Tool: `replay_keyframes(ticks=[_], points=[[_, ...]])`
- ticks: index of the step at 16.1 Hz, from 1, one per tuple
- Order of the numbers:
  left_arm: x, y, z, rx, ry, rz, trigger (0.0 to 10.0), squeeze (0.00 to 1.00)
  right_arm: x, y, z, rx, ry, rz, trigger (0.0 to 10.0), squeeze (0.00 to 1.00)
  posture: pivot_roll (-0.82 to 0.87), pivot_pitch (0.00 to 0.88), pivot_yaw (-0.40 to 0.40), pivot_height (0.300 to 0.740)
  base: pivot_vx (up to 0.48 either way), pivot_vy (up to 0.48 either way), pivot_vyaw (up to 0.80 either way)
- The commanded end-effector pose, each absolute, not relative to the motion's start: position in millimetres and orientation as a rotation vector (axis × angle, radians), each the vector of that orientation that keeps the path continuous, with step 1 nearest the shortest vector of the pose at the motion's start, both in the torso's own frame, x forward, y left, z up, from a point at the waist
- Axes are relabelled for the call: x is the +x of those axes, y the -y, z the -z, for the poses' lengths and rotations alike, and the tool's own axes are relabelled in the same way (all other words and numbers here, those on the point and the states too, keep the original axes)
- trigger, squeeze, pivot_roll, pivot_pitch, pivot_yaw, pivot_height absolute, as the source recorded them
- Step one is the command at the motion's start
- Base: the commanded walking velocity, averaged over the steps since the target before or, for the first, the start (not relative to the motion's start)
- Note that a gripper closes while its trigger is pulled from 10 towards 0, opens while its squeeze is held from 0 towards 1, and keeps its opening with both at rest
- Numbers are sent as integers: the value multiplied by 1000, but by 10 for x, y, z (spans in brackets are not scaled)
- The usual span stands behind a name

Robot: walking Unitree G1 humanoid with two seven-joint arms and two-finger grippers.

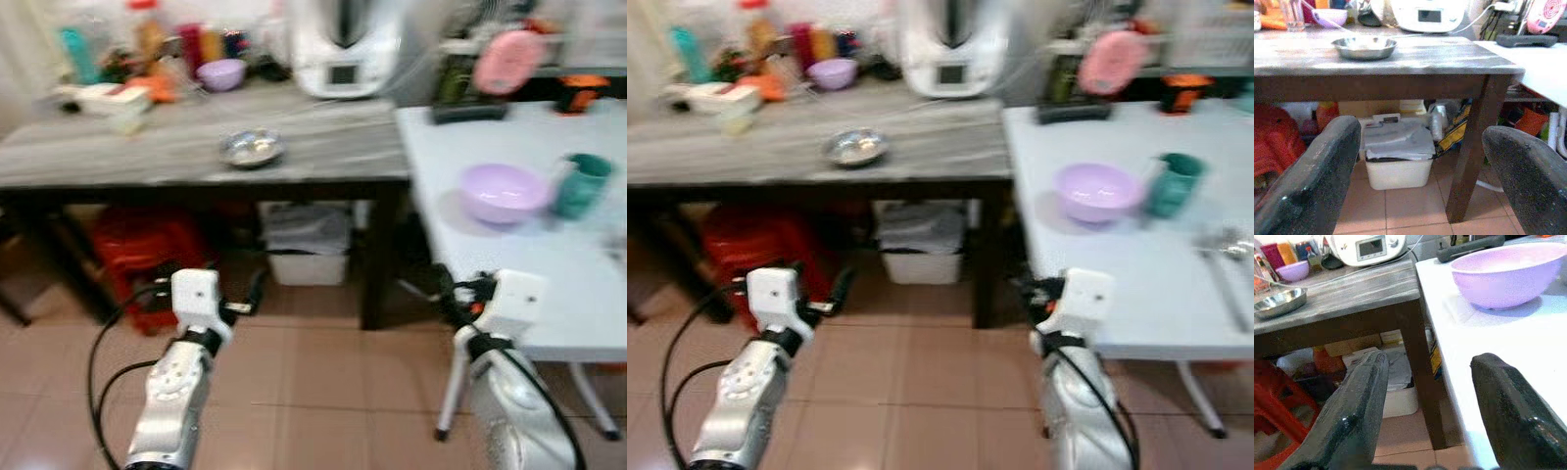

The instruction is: Setting the table

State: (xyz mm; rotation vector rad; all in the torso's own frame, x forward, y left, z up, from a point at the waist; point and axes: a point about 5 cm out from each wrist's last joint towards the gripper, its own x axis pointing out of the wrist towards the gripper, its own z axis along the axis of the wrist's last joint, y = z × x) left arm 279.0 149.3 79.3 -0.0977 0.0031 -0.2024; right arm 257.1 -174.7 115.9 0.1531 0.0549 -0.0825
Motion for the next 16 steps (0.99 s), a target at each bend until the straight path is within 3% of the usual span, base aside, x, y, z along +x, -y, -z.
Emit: replay_keyframes(ticks=[1,14,16], points=[[2796,-1466,-815,-100,1,217,10000,0,2579,1792,-1219,148,-32,96,10000,0,-96,0,90,740,0,-416,-563],[2818,-1467,-833,-84,-1,208,10000,0,2734,1766,-1346,153,32,100,10000,0,-76,0,91,740,0,-416,0],[2809,-1472,-856,-101,19,206,10000,0,2720,1743,-1333,138,33,83,10000,0,-76,0,91,740,0,0,0]])
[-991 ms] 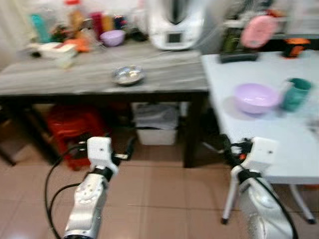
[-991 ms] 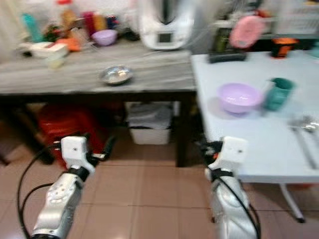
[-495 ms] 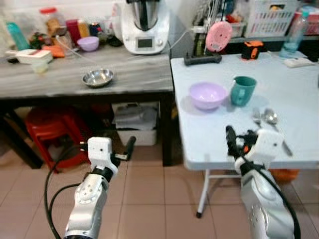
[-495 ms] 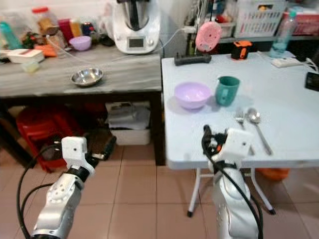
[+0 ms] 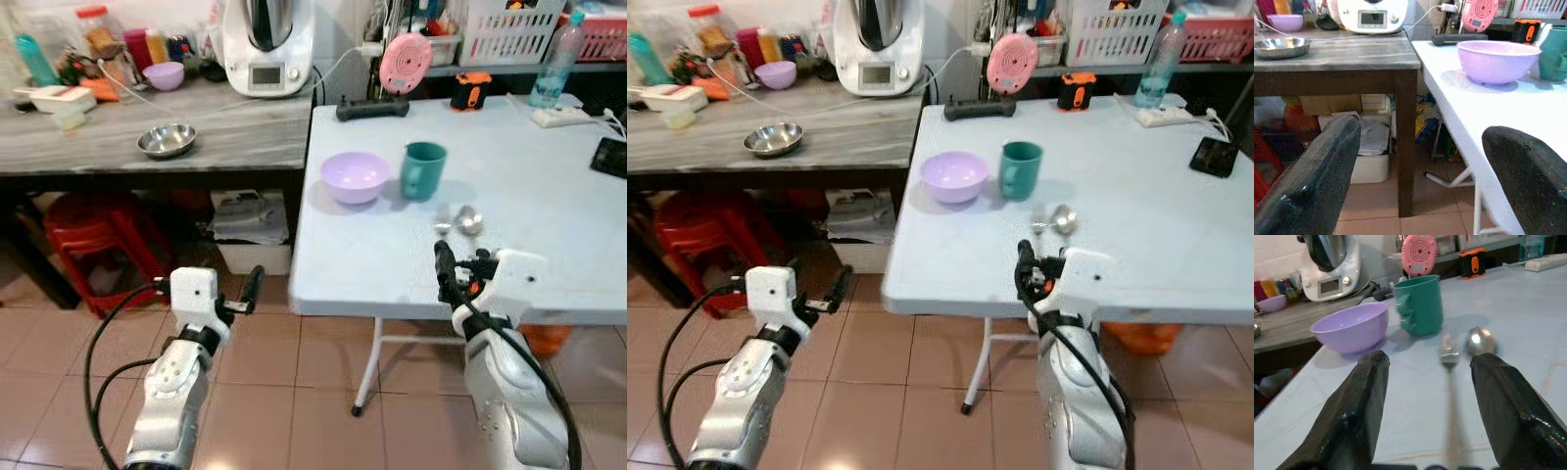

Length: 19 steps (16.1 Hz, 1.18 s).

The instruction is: Setting the table

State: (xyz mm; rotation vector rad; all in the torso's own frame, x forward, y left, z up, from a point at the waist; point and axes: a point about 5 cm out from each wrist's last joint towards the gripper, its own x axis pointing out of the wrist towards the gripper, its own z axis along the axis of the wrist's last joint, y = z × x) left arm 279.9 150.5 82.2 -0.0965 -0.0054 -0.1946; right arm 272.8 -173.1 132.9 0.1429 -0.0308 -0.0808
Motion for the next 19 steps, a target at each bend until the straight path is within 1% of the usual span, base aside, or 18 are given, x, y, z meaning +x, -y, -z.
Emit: replay_keyframes(ticks=[1,4,5,10,13,19], points=[[2804,-1483,-864,-83,25,209,10000,0,2715,1733,-1330,124,38,71,10000,0,-73,0,90,740,0,0,0],[2774,-1488,-861,-108,30,233,10000,0,2704,1720,-1325,116,41,65,10000,0,-75,0,91,740,0,0,0],[2772,-1474,-866,-114,34,249,10000,0,2704,1718,-1326,111,43,62,10000,0,-76,0,91,740,247,0,0],[2765,-1426,-876,-130,41,280,10000,0,2704,1726,-1334,90,50,57,10000,0,-80,0,91,740,306,0,0],[2767,-1405,-876,-135,43,292,10000,0,2693,1693,-1344,39,63,23,10000,0,-84,0,91,740,327,0,0],[2773,-1392,-883,-136,44,302,10000,0,2687,1677,-1352,32,69,13,10000,0,-88,0,94,740,346,0,0]])
